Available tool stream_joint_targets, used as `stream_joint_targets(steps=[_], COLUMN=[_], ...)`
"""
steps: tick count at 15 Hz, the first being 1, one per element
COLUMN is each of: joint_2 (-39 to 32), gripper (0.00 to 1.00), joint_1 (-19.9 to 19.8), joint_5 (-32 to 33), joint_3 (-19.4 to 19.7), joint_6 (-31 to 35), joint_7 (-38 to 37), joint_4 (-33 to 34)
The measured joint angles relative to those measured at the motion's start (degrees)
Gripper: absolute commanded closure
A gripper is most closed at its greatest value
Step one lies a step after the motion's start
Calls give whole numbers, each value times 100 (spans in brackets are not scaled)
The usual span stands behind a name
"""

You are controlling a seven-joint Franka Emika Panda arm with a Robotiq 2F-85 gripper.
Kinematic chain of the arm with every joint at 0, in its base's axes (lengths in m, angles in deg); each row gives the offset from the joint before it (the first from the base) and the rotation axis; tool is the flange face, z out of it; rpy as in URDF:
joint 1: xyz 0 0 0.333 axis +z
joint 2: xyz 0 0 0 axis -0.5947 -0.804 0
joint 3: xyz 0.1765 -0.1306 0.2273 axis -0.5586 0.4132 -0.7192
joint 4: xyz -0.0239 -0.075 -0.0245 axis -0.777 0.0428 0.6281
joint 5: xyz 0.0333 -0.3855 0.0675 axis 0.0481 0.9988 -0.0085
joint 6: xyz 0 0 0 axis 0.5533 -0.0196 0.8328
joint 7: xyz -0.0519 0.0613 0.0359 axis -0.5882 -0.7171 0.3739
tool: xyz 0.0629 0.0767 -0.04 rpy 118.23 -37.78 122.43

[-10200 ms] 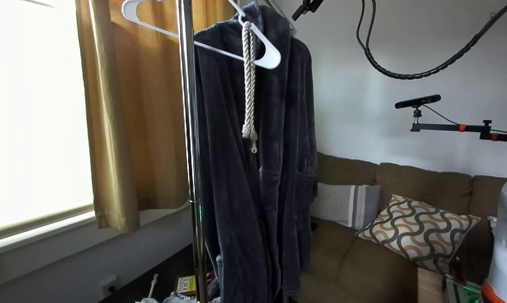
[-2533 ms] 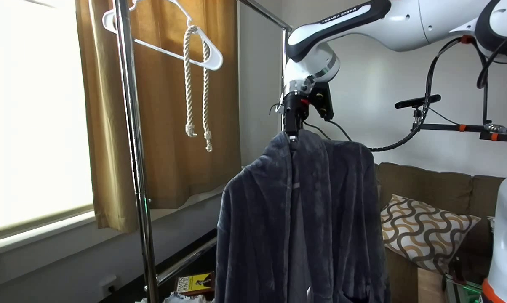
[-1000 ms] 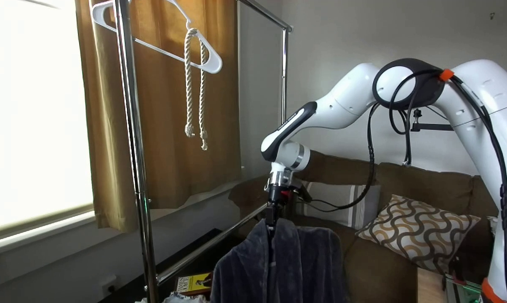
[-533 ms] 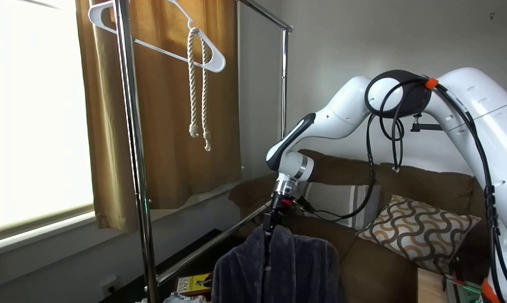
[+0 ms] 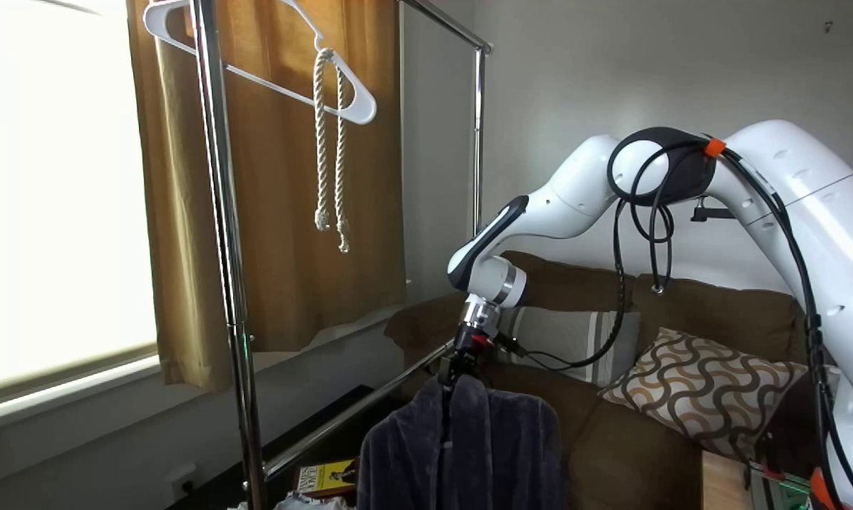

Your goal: Move the hanger with the rob to the bottom rod

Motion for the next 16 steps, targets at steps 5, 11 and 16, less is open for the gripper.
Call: stream_joint_targets(steps=[5, 11, 16], joint_2=[-155, -485, -731], gripper=[100, 95, 46], joint_1=[-40, -17, -27], joint_5=[30, 474, 822], joint_3=[0, -1, -79], joint_6=[106, 110, -20], joint_7=[-442, -1389, -1703], joint_4=[260, 825, 1105])
